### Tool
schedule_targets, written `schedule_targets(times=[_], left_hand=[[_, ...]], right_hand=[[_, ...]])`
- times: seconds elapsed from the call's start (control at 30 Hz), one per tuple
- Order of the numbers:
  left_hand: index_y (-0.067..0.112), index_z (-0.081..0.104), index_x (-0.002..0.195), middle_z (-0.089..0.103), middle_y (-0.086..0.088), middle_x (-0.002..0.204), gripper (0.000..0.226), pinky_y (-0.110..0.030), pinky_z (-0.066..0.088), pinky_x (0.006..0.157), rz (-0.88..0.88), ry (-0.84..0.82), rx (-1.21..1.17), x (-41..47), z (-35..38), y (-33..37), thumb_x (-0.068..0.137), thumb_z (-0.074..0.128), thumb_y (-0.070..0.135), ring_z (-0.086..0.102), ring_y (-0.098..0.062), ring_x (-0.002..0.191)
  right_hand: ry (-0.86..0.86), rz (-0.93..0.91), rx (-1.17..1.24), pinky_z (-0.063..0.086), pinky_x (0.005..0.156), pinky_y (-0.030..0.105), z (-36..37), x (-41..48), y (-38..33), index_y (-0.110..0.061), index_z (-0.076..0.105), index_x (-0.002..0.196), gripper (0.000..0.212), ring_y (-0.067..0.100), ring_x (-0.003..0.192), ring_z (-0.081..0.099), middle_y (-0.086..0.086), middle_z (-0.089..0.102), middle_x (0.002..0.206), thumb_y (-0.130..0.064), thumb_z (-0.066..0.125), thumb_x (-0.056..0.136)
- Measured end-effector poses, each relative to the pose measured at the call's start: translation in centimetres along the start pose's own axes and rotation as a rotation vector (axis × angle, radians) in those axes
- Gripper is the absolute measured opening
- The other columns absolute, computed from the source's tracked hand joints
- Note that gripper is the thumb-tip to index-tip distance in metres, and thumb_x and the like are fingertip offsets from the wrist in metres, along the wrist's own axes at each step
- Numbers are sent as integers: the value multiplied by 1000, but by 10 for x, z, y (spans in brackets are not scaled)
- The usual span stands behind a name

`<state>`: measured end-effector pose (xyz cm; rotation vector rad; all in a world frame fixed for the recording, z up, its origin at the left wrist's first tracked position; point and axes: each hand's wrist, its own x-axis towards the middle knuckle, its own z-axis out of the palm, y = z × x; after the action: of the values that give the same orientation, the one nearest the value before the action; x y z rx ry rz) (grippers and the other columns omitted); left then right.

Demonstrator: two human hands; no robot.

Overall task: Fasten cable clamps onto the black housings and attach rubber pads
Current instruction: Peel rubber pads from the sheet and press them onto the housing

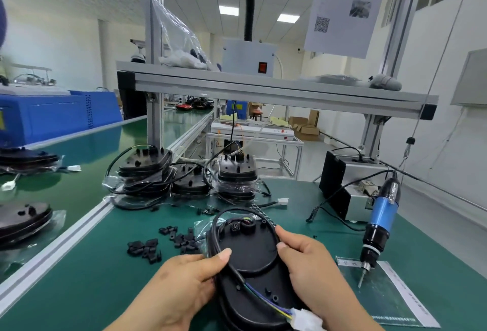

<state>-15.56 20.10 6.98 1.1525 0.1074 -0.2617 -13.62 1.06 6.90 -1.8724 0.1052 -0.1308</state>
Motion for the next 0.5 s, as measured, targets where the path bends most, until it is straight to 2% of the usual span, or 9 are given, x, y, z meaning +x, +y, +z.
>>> schedule_targets(times=[0.07, 0.13, 0.17, 0.23, 0.27, 0.33, 0.4, 0.43, 0.5], left_hand=[[-2, 75, 64, 73, -20, 80, 12, -20, 51, 43, 26, -12, -30, -2, -1, 8, 75, 69, 0, 72, -22, 61], [0, 74, 56, 72, -16, 70, 20, -18, 48, 38, 60, 22, -43, -4, -8, 17, 76, 68, -2, 69, -18, 52], [1, 72, 52, 71, -15, 64, 22, -18, 46, 36, 67, 34, -53, -4, -8, 19, 74, 69, -2, 67, -17, 47], [-1, 72, 51, 71, -16, 63, 22, -20, 47, 36, 75, 74, -101, -4, -13, 27, 73, 70, -3, 67, -19, 46], [-2, 73, 55, 71, -18, 68, 18, -22, 50, 38, 81, 88, -123, -5, -15, 30, 72, 71, -3, 68, -21, 49], [-4, 75, 66, 73, -21, 81, 5, -29, 57, 50, 82, 103, -158, -6, -22, 37, 65, 76, 1, 71, -26, 60], [-4, 76, 75, 73, -21, 89, 22, -36, 60, 66, 79, 129, -173, -4, -34, 43, 58, 80, 7, 72, -29, 69], [-3, 76, 78, 73, -21, 91, 25, -38, 60, 70, 74, 135, -185, -4, -41, 47, 57, 82, 10, 72, -31, 72], [-1, 76, 79, 73, -21, 91, 26, -38, 59, 67, 81, 150, -172, -4, -54, 56, 59, 82, 14, 71, -31, 72]], right_hand=[[-38, -15, -18, 52, 88, 39, 2, 7, -12, -25, 60, 129, 35, 28, 94, 69, -11, 72, 95, -12, 52, 98], [-93, -50, -49, 53, 79, 25, 8, 17, -24, -26, 61, 129, 35, 18, 83, 66, -19, 73, 86, -12, 52, 98], [-105, -65, -65, 52, 75, 17, 8, 19, -29, -26, 61, 128, 35, 17, 88, 67, -23, 71, 88, -12, 52, 98], [-144, -101, -103, 46, 78, 6, 15, 26, -41, -25, 61, 129, 35, 16, 109, 64, -20, 68, 110, -12, 52, 98], [-164, -119, -123, 45, 83, 8, 20, 31, -47, -25, 61, 129, 36, 13, 112, 62, -17, 65, 118, -12, 52, 97], [-212, -164, -139, 45, 88, 10, 32, 39, -59, -27, 61, 128, 36, 4, 108, 61, -19, 61, 123, -12, 52, 97], [-244, -205, -151, 39, 81, -1, 44, 47, -70, -34, 60, 126, 37, -11, 97, 54, -26, 57, 119, -13, 53, 97], [-262, -217, -147, 40, 84, 0, 51, 52, -75, -35, 60, 125, 37, -12, 97, 54, -26, 58, 118, -13, 53, 97], [-309, -233, -154, 44, 92, 10, 68, 61, -84, -33, 61, 126, 36, -4, 106, 57, -21, 61, 121, -13, 53, 97]])
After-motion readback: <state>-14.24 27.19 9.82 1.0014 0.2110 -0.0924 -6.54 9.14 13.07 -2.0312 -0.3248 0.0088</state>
